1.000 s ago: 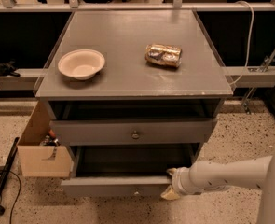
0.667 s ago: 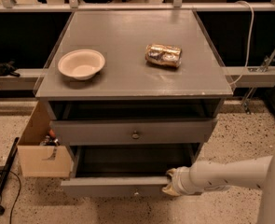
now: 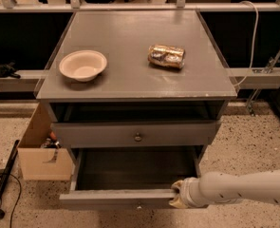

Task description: Open middle drawer

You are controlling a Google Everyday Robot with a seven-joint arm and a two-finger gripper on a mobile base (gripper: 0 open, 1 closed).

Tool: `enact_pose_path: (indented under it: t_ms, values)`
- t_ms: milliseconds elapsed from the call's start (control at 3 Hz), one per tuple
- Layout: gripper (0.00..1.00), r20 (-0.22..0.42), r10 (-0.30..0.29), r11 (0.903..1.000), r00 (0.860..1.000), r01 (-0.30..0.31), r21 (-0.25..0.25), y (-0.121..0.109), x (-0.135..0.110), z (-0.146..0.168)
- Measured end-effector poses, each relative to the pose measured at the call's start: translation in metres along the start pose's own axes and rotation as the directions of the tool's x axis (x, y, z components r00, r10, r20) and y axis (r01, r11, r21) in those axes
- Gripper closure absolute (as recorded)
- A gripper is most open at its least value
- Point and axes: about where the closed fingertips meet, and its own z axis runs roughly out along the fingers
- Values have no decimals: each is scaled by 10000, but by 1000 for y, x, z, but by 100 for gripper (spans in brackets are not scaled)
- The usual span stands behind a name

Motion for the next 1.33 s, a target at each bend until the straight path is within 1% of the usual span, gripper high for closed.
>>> enact_pose_path:
  t_ms: [333,667,1333]
  values:
    - [100,63,73,10000,10000,-72,-68,17,7,-6]
    - [84,63,71,10000,10000,-71,-69,17,7,-5]
    - [37,64,71,10000,10000,-71,-70,18,7,-5]
